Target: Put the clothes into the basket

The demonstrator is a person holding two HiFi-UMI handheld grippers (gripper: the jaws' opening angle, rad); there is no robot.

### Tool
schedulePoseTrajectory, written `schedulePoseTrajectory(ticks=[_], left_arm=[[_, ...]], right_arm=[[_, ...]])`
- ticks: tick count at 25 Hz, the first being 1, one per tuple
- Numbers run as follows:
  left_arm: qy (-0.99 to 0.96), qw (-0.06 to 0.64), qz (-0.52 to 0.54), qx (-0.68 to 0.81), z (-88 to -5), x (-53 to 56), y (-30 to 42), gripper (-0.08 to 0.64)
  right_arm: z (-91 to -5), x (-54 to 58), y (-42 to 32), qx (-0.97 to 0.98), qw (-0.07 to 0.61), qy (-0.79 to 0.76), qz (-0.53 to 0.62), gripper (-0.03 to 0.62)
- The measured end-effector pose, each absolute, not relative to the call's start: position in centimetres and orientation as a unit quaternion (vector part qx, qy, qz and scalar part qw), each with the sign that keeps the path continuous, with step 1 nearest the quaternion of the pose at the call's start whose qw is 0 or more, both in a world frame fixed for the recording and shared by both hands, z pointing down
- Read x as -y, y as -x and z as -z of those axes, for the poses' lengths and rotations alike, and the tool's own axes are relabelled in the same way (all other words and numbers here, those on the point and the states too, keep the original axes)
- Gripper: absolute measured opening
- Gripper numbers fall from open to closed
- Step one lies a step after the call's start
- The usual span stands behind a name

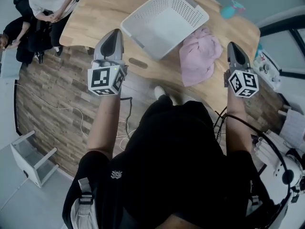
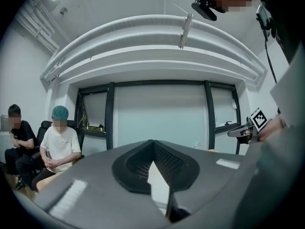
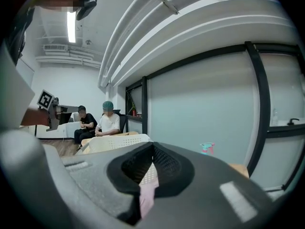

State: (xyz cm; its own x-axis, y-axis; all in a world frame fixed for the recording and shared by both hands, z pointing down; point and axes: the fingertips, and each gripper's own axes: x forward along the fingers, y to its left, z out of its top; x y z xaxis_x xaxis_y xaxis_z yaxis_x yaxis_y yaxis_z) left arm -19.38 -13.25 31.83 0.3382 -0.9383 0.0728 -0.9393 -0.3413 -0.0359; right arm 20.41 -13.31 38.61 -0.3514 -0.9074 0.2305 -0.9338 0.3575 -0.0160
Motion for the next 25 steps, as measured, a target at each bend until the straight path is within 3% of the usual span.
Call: schedulePoseTrajectory(ticks=[23,25], left_arm=[[-0.817,0.035,-0.068,0.572,-38.8,20.0,16.9,0.006],[-0.817,0.035,-0.068,0.572,-39.2,20.5,16.5,0.006]], right_arm=[[-49.3,18.3,-20.3,0.825,0.122,-0.537,-0.126,0.003],[-50.6,18.4,-20.1,0.829,0.126,-0.528,-0.134,0.053]])
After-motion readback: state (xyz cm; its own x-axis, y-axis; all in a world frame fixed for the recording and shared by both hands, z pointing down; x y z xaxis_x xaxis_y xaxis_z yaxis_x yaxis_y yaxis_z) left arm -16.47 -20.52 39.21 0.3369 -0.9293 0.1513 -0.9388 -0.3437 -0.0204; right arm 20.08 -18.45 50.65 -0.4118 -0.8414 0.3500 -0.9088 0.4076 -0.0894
